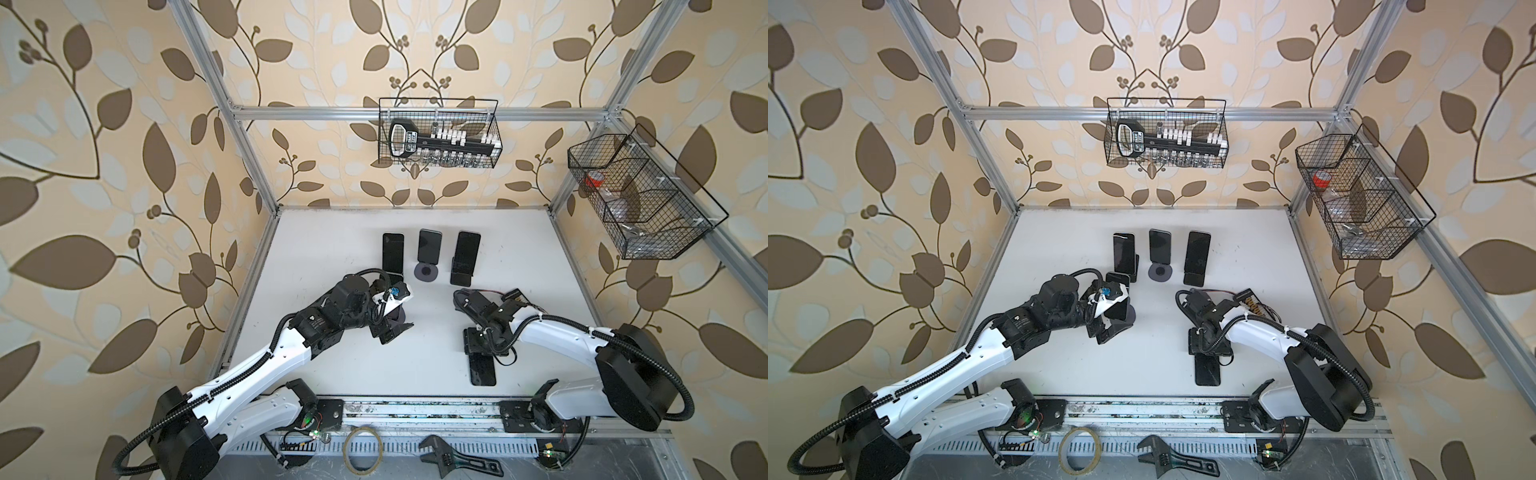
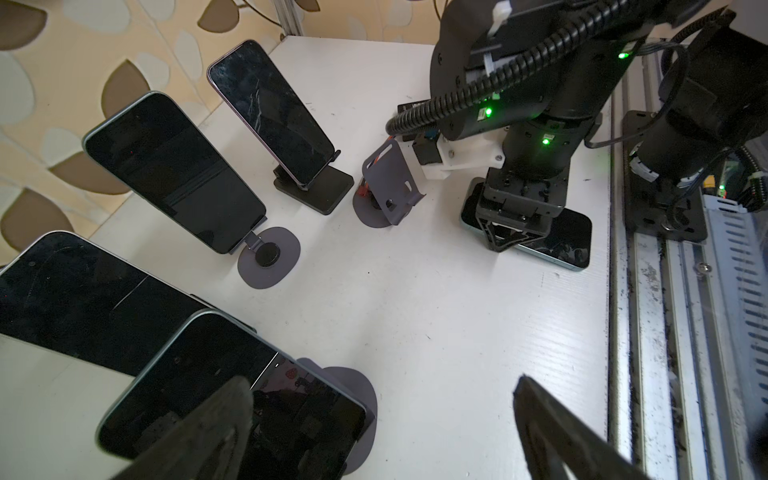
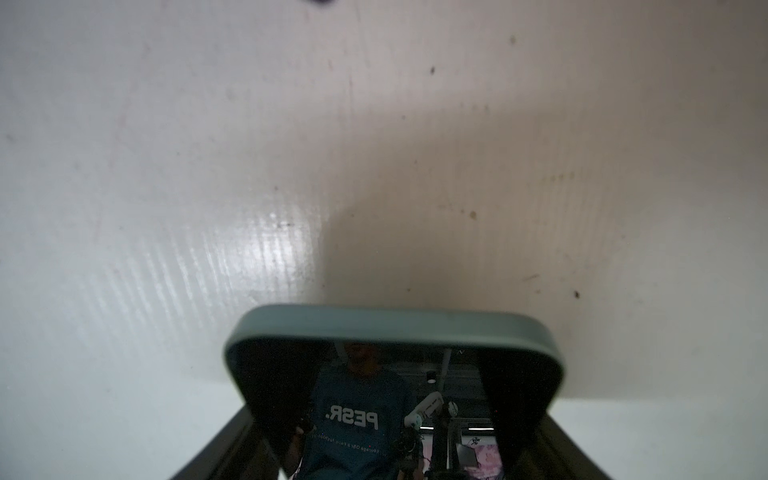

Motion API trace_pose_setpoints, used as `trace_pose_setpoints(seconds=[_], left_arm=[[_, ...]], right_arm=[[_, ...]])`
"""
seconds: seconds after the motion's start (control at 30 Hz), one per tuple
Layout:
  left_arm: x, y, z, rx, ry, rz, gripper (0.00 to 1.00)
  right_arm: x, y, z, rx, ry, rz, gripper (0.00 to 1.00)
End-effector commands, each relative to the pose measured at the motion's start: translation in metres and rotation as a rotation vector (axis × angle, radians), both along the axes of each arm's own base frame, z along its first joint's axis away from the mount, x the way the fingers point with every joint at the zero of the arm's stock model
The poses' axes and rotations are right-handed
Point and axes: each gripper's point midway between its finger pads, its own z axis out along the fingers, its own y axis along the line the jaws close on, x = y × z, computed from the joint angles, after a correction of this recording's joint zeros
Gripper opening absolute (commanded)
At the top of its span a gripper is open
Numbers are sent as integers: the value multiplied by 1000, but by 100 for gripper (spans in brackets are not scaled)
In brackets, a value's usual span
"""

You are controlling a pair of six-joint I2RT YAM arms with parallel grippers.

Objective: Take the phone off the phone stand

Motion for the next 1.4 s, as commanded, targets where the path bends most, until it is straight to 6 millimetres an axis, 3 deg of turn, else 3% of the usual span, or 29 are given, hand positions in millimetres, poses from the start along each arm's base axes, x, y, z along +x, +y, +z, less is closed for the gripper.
trace_pose_setpoints(seconds=[0.0,1.37], left_arm=[[-1,-3,20,-27,-55,-12,98],[-1,-3,18,-9,-67,-16,98]], right_arm=[[1,-4,-19,-22,-1,8,64],[6,-2,-21,-37,1,14,76]])
